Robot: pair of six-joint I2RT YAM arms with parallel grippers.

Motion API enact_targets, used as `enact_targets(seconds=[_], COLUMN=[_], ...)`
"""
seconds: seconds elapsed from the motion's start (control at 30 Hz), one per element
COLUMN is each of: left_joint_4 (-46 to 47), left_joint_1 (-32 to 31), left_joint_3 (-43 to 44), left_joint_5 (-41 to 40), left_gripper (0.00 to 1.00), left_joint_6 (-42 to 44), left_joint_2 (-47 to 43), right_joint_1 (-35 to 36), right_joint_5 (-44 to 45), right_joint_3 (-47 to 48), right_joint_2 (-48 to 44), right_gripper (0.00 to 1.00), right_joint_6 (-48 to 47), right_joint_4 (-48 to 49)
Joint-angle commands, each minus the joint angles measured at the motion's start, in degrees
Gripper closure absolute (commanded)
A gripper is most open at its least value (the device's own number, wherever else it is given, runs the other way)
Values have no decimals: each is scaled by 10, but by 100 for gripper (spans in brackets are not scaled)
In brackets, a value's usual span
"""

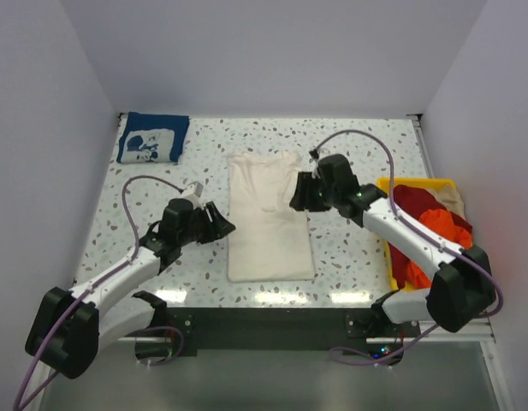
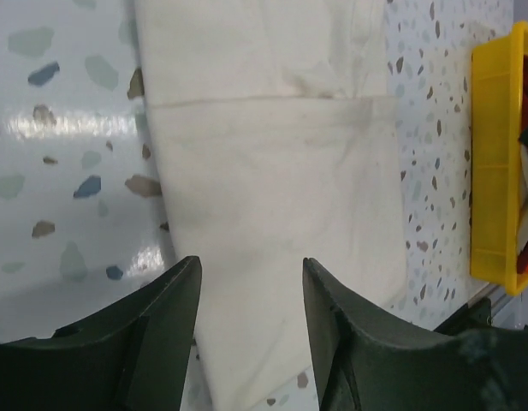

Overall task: Fold and stack the t-shirts
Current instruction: Fold the tshirt

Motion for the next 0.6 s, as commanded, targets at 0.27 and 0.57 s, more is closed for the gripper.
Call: enact_targets(seconds=[0.27,0.57], left_joint_4=[-127,-136], left_joint_1=[-9,-78], left_joint_3=[-94,-142], left_joint_5=[69,42], left_gripper=[42,48], left_joint_6=[-14,-65], left_joint_2=[-151,-180], right_joint_1=[2,2], right_joint_5=[-80,-126], right_joint_3=[-304,-402], right_joint_2=[-250,-280], right_gripper=[48,51], right_joint_6=[107,169], right_joint_4=[-107,-58])
